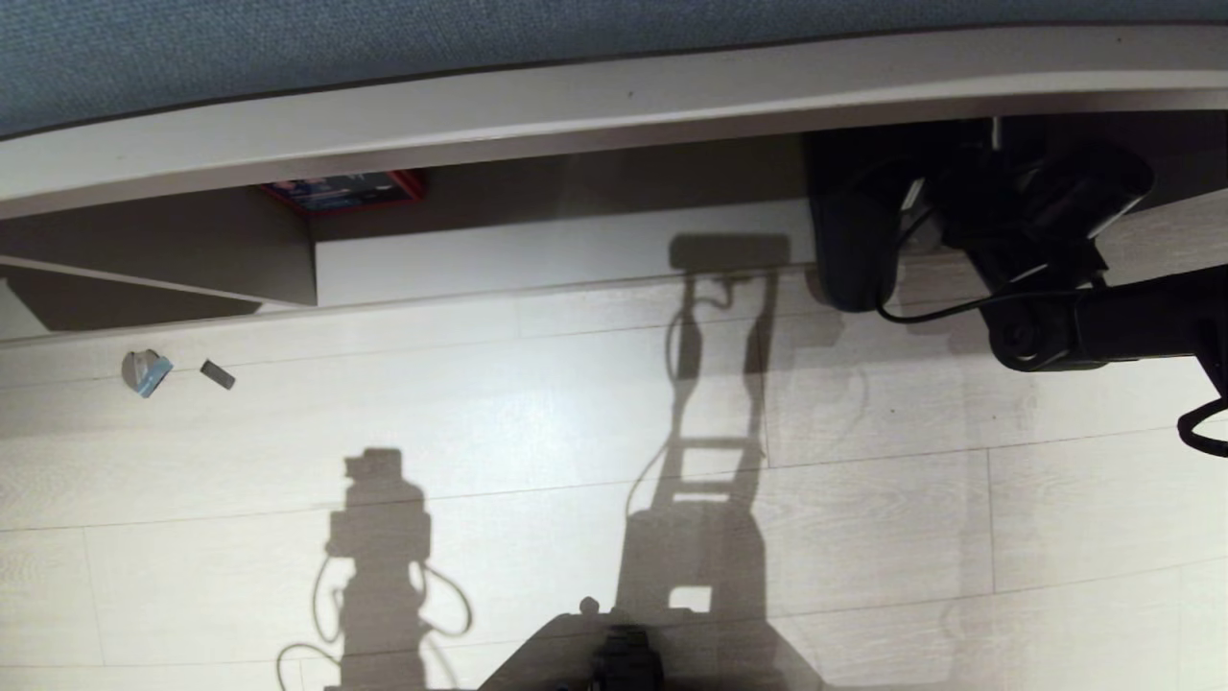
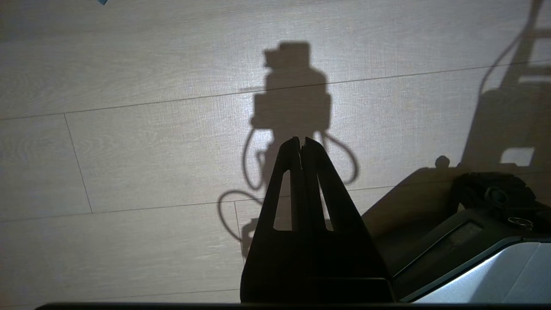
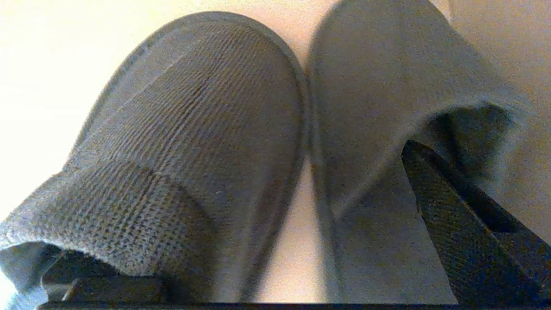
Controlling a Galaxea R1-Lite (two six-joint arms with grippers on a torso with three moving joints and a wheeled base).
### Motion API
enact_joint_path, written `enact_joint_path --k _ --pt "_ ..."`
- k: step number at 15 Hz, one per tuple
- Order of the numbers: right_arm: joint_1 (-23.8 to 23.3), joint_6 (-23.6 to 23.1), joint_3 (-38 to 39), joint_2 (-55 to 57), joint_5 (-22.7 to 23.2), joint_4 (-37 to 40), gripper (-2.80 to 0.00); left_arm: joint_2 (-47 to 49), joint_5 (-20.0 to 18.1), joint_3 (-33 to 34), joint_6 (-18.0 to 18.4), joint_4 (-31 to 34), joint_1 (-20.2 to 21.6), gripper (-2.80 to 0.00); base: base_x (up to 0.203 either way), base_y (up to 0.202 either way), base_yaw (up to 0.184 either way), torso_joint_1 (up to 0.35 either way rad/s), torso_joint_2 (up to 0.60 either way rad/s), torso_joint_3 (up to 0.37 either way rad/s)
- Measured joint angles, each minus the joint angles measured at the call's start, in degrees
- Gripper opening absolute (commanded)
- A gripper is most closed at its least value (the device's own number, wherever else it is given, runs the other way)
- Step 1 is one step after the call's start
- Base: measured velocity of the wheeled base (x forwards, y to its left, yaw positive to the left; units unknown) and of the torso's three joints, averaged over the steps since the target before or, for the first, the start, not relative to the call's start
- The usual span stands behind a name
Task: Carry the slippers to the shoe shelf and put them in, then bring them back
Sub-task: Pick up the slippers in the shoe cabinet
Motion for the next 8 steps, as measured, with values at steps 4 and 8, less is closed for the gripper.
enact_joint_path --k 4,8 --pt "-0.4 -0.1 -4.7 2.3 0.4 3.1 0.0 0.0 0.0 -0.1 0.0 0.0 0.0 -2.8 0.0 0.0 0.0 0.0 0.0 0.0" --pt "-0.5 -0.5 -10.4 4.6 0.8 5.1 0.0 0.0 0.0 0.0 0.0 0.0 0.0 -2.8 0.0 0.0 0.0 0.0 0.0 0.0"
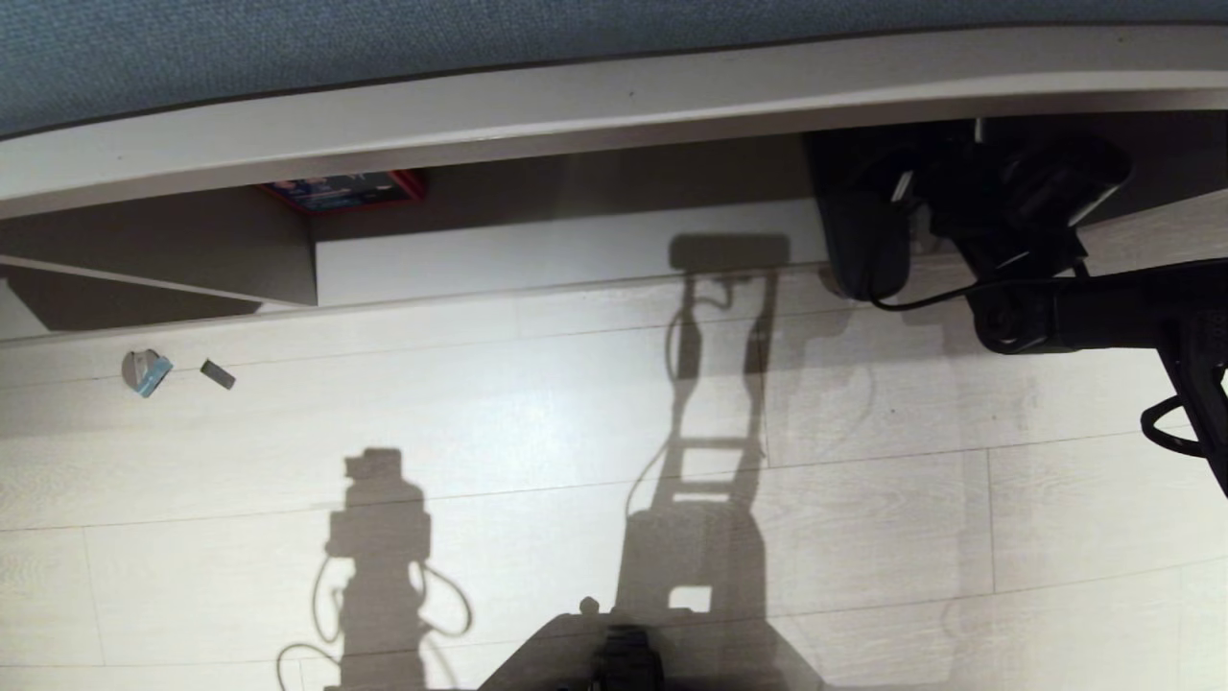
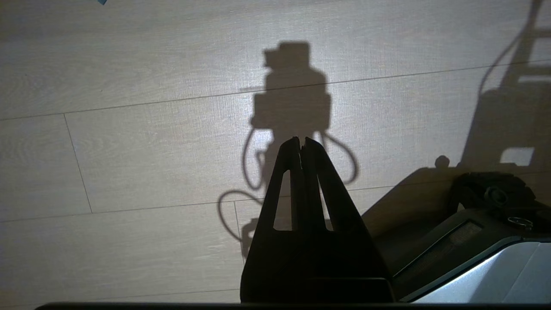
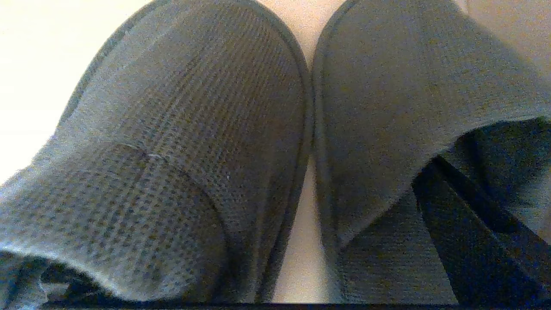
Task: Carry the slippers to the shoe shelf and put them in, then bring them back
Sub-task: Pick up the slippers in the shoe cabinet
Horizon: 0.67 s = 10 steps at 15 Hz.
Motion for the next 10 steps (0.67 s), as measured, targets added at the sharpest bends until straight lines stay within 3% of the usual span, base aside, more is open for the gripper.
enact_joint_path --k 3,4,10 --pt "-0.2 0.0 -4.3 1.6 0.0 1.4 0.0 0.0 0.0 0.0 0.0 0.0 0.0 -2.8 0.0 0.0 0.0 0.0 0.0 0.0" --pt "-0.2 0.0 -5.9 2.4 0.0 1.6 -2.8 -0.1 0.0 0.0 0.0 0.0 0.0 -2.8 0.0 0.0 0.0 0.0 0.0 0.0" --pt "-0.8 0.2 -8.5 4.8 0.6 3.3 -2.8 -0.3 0.0 0.0 0.0 0.0 0.0 -2.8 0.0 0.0 0.0 0.0 0.0 0.0"
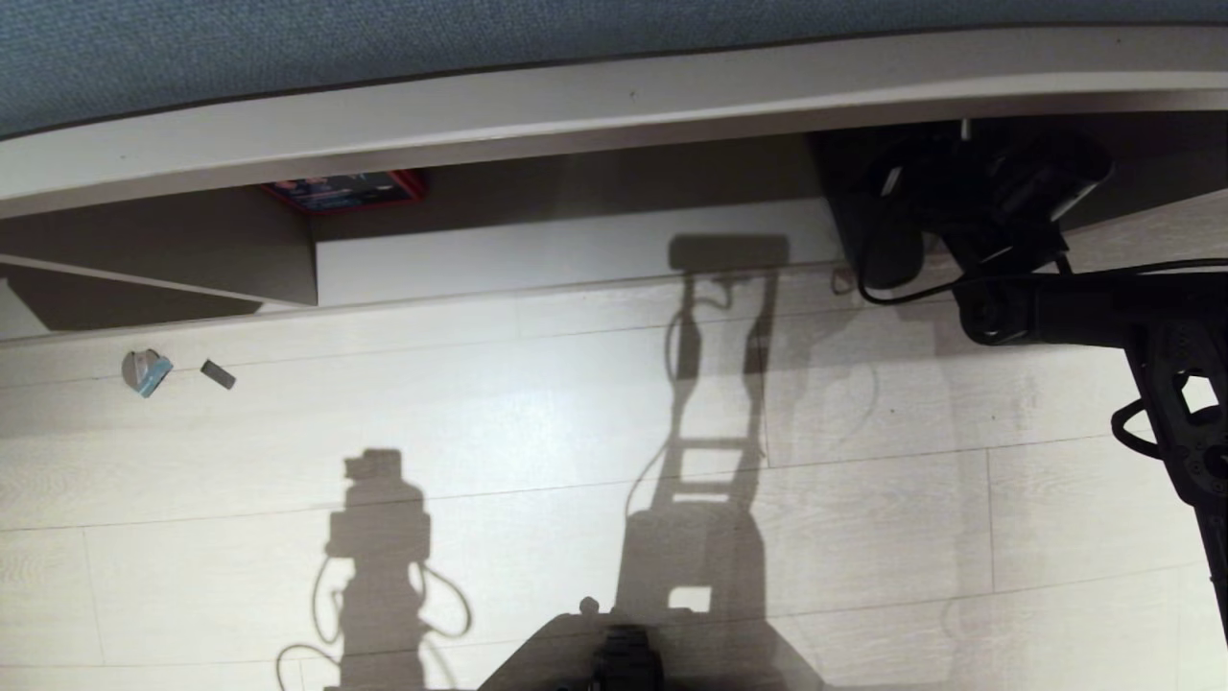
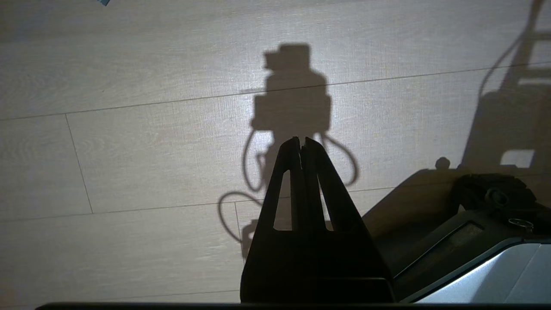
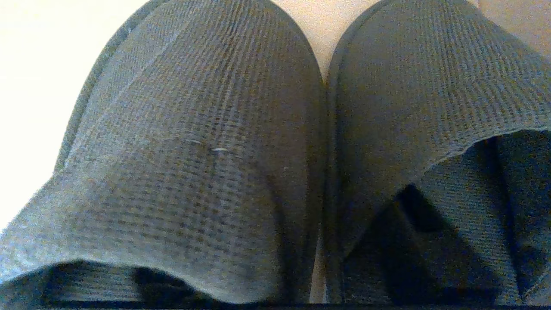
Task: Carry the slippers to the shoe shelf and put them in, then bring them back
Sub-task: Pick up the slippers in the shoe cabinet
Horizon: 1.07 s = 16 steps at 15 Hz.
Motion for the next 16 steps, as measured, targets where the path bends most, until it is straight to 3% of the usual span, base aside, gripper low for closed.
enact_joint_path --k 9,16 --pt "-0.2 0.7 3.8 -2.1 0.6 0.1 -2.8 0.0 0.0 0.0 0.0 0.0 0.0 -2.8 0.0 0.0 0.0 0.0 0.0 0.0" --pt "1.2 3.4 29.0 -14.4 1.1 -5.4 -2.8 -0.1 0.0 0.0 0.0 0.0 0.0 -2.8 0.0 0.0 0.0 0.0 0.0 0.0"
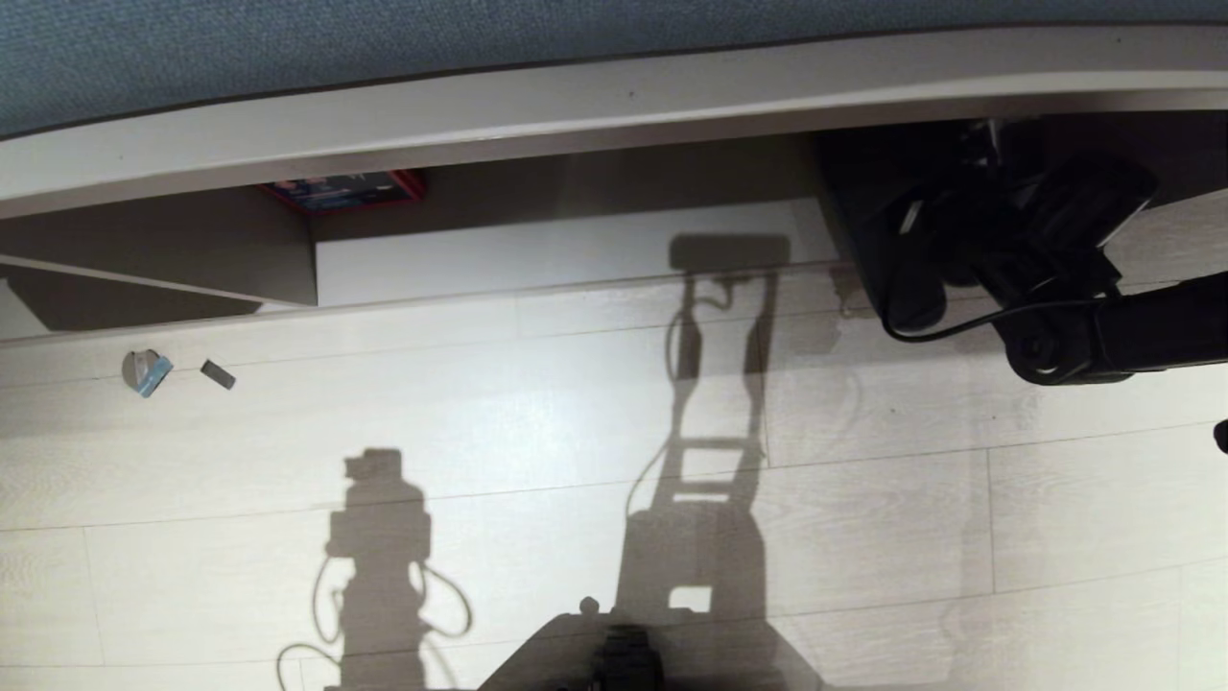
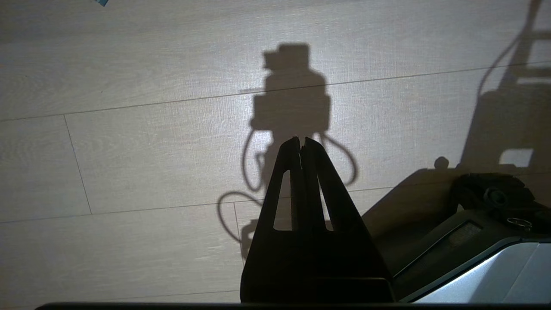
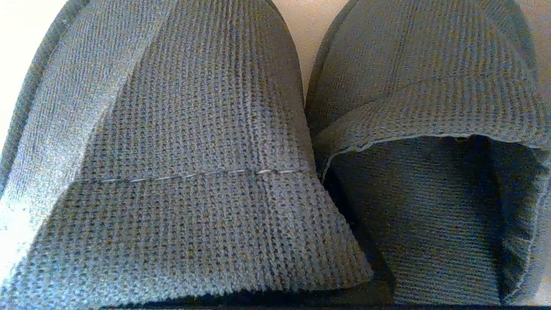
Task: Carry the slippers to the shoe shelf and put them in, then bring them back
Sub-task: Pick up the slippers in the shoe cabinet
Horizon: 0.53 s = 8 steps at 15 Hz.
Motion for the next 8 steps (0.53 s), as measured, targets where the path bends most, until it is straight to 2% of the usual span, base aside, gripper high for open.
enact_joint_path --k 3,8 --pt "1.2 1.4 12.4 -6.5 0.1 -5.2 -2.8 0.0 0.0 0.0 0.1 0.0 0.0 -2.8 0.0 0.0 0.0 0.0 0.0 0.0" --pt "4.4 1.9 32.2 -17.3 0.0 -9.2 -2.8 0.0 0.0 0.0 0.1 0.0 0.0 -2.8 0.0 0.0 0.0 0.0 0.0 0.0"
